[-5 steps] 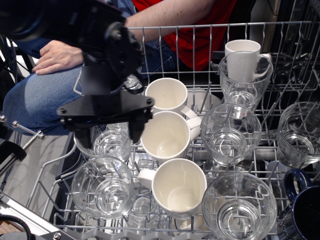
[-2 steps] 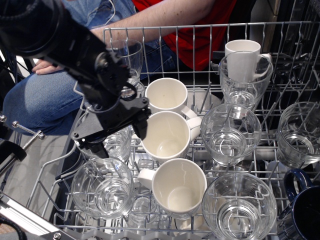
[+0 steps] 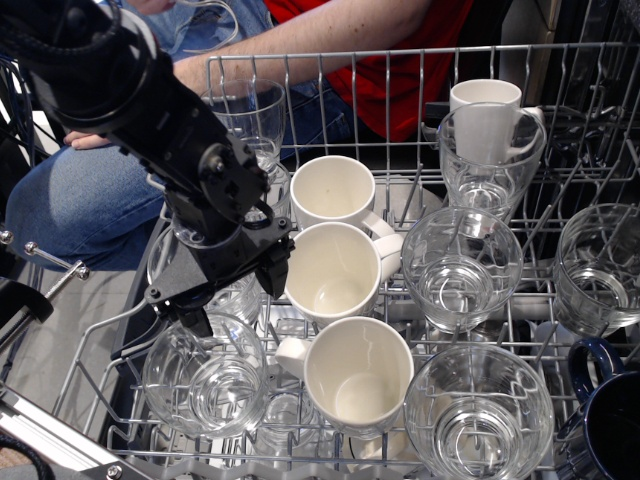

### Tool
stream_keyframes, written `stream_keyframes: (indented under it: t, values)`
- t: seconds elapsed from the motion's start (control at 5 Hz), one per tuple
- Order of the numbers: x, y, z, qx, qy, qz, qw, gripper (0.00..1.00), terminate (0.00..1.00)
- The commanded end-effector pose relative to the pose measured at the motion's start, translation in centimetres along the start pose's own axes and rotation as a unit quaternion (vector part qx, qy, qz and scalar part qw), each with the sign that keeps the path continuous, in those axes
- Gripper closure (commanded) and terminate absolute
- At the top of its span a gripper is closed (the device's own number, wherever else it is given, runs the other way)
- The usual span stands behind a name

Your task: Pick up glass cup

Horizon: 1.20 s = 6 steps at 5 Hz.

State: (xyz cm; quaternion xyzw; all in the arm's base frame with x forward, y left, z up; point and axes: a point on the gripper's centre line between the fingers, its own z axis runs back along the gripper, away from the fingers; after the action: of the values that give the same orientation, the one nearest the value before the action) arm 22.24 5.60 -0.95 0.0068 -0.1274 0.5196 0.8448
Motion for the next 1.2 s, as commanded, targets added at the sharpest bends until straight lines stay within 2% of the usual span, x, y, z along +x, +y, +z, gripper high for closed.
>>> stream_keyframes:
  t: [0.0,0.4,0.6,1.0]
  values:
    - [-0.1,-0.6,-1.5,0.009,-0.02,0.067,0.9975,0.0,0.0]
    - [-1.0,1.1,-2.8,-0.005,-0.03,0.139,0.9898,0.0,0.0]
    - [-1.5,1.5,-3.2,-0.008,-0.025,0.163,0.9863,0.0,0.0]
    - [-1.6,0.7,-4.3,0.007,-0.033,0.195,0.9801,0.0,0.0]
